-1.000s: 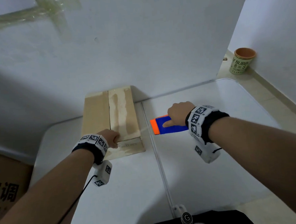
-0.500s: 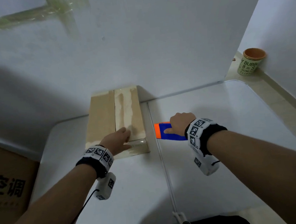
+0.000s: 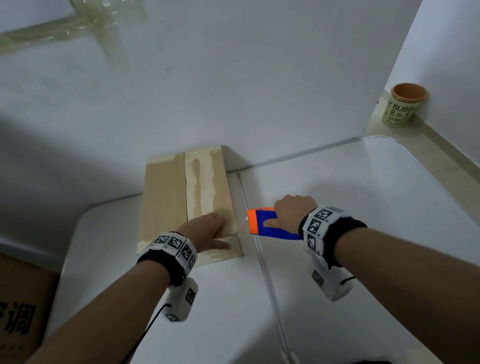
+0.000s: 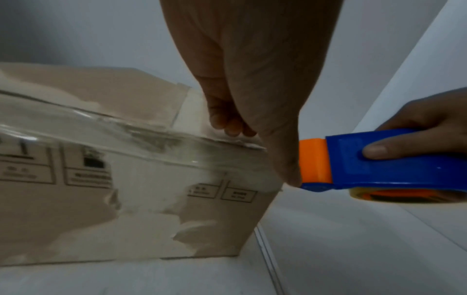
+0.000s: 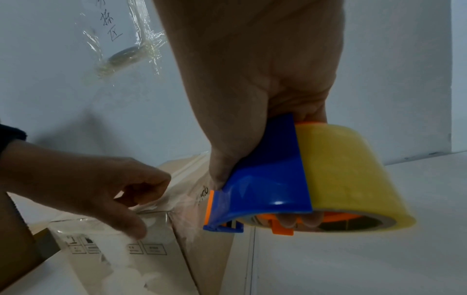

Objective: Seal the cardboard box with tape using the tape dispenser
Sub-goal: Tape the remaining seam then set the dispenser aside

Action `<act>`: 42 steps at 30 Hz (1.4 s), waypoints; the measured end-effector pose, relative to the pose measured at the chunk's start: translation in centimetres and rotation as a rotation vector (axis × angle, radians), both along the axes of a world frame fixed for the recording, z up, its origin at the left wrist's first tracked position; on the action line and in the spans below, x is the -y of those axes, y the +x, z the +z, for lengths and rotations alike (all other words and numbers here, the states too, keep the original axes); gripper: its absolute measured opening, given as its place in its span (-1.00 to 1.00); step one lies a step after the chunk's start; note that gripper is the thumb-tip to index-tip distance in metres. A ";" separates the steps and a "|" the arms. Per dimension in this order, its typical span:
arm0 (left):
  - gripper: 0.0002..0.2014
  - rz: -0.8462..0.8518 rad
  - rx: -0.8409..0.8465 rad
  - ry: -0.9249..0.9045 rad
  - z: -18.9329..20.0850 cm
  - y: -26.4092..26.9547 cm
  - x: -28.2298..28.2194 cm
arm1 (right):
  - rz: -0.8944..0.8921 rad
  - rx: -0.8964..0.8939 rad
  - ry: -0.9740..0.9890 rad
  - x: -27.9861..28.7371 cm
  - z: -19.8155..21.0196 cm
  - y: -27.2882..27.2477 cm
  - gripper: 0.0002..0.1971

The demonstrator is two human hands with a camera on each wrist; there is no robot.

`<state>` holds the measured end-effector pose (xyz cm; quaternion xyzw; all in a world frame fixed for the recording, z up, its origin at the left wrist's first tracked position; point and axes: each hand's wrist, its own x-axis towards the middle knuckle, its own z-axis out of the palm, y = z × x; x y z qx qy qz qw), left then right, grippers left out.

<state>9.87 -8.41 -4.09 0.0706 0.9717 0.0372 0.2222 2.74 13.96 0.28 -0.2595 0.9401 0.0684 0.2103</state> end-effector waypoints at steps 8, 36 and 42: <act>-0.65 0.079 -0.102 0.166 -0.7 -1.2 -2.1 | 0.018 0.000 -0.004 0.1 0.1 -0.3 -0.47; -0.67 0.035 -0.087 0.100 -1.3 -1.6 -1.8 | 0.140 -0.010 0.001 2.6 -1.5 -1.1 -0.60; -0.65 0.041 -0.065 0.108 -1.3 -1.7 -1.6 | 0.130 0.012 -0.009 3.6 -2.8 -2.4 -0.59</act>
